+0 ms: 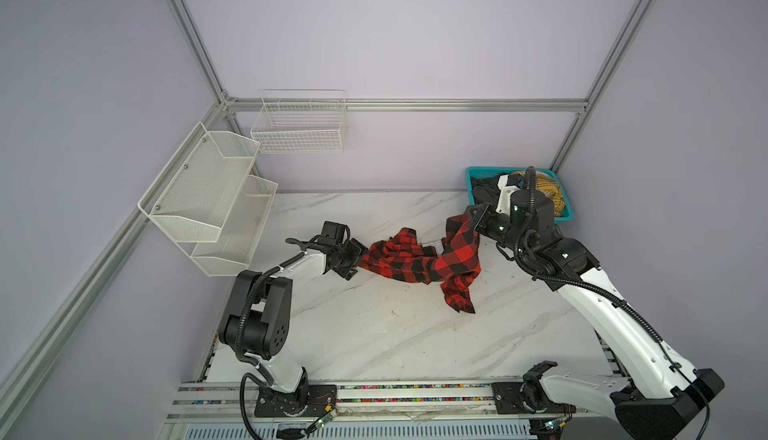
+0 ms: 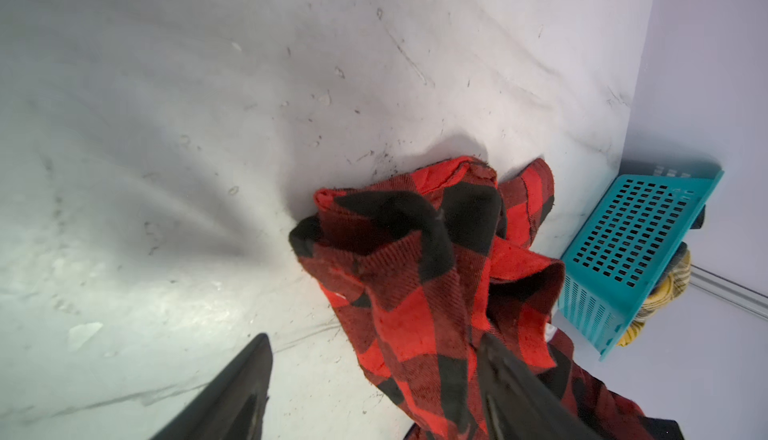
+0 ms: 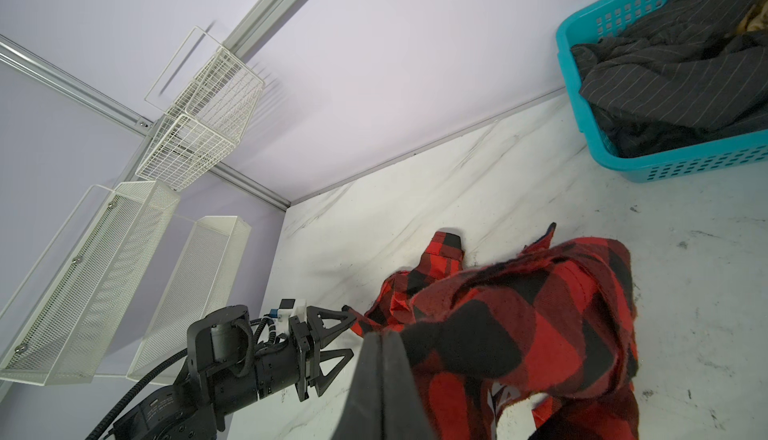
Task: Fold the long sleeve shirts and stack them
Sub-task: 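Lift the shirt high with both grippers to shake it open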
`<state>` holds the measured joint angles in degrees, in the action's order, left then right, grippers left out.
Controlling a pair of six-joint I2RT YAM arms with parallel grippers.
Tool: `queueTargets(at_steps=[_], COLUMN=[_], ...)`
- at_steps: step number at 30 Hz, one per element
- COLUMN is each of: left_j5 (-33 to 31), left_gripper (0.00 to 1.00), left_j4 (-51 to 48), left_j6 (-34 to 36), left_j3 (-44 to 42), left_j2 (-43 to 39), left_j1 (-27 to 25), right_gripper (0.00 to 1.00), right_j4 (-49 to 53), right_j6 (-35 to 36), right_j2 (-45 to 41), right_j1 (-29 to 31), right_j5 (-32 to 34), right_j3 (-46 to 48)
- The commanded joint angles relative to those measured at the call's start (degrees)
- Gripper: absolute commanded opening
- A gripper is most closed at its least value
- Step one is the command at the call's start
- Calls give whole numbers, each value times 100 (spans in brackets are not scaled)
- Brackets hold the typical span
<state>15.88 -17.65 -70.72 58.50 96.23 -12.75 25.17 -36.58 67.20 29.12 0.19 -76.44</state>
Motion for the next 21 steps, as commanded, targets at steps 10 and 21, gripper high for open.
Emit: queueTargets(at_steps=[10, 21], left_j5=[37, -98], left_gripper=[37, 0], left_j4=[110, 483], left_j6=[172, 612], left_j3=[895, 2511], left_j2=[542, 406], left_j1=[36, 794], right_gripper=[0, 0], right_j4=[68, -34], right_j6=[55, 726], right_j2=[-234, 972], right_j1=[-25, -38], right_j5=[-85, 184], right_j3=[96, -1436])
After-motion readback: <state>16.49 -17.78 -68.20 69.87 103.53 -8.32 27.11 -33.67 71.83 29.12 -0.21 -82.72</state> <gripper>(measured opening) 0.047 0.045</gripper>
